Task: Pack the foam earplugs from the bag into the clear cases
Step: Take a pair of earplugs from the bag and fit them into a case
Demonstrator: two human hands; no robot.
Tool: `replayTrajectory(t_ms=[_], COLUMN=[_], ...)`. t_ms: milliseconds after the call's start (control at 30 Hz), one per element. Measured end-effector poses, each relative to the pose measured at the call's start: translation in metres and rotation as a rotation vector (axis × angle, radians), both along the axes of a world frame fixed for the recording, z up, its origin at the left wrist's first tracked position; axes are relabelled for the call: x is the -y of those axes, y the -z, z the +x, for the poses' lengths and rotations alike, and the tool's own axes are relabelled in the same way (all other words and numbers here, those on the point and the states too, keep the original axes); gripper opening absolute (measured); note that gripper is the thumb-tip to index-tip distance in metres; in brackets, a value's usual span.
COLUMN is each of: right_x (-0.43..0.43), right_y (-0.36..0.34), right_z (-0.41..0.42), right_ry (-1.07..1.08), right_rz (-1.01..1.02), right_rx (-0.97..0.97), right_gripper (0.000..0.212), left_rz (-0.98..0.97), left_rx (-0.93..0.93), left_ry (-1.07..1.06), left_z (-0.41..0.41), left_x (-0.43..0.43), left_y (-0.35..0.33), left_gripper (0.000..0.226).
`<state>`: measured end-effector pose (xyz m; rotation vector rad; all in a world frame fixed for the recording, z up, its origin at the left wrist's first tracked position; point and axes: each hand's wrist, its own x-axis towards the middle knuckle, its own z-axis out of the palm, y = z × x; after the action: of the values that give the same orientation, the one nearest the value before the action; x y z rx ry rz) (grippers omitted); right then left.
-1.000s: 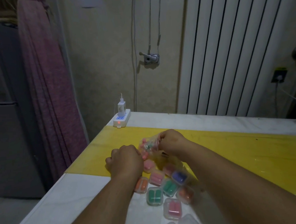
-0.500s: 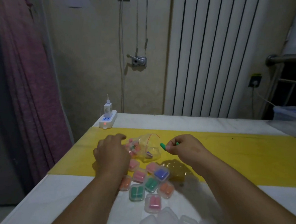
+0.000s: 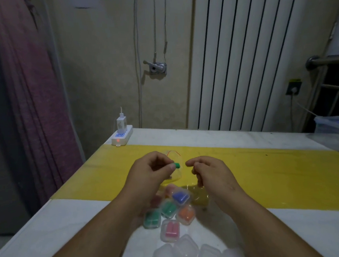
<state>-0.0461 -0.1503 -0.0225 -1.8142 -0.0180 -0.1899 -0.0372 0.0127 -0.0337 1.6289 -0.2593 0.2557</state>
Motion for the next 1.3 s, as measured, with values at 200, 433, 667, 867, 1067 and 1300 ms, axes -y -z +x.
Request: replayTrajectory(t_ms=[200,433,667,867,1067,1300], right_x=[0.003,0.002,-0.001,-0.002,-0.003,-0.002], right_y=[0.003,0.0,0.001,-0.001,-0.001,0.004], right_z=[-0.004,-0.011,-0.012,-0.013,-0.014,-0.011], right_ry=[-0.057,-0.012,-0.043,-0.056,-0.075,-0.037], right_rz=[-0.044,-0.038,-0.035,-0.024,-0.022,0.083], right_rx=[0.09,0.034,0.04,0.019,0.028,0.064], right_gripper=[0.007,0.012,0.021,0.027,0.028,0.021], left_rz=[-0.133,-0.049,-0.046,0.009,0.007,0.039], left_rx=[-0.066,-0.074,-0.073,-0.076,-0.091,-0.078], left_ry=[0.055,0.049,0.005,0.007,0.016,0.007], left_z=[-0.004,-0.003,-0.003,-0.006,-0.007,-0.007], left_x=[0.001,-0.001,0.001,0.001,0.001,0.002], left_y=[-0.003,-0.001,0.001,-0.002,-0.002,-0.001], left_gripper=[0.016,0.014,0.012,0.007,0.008,0.008])
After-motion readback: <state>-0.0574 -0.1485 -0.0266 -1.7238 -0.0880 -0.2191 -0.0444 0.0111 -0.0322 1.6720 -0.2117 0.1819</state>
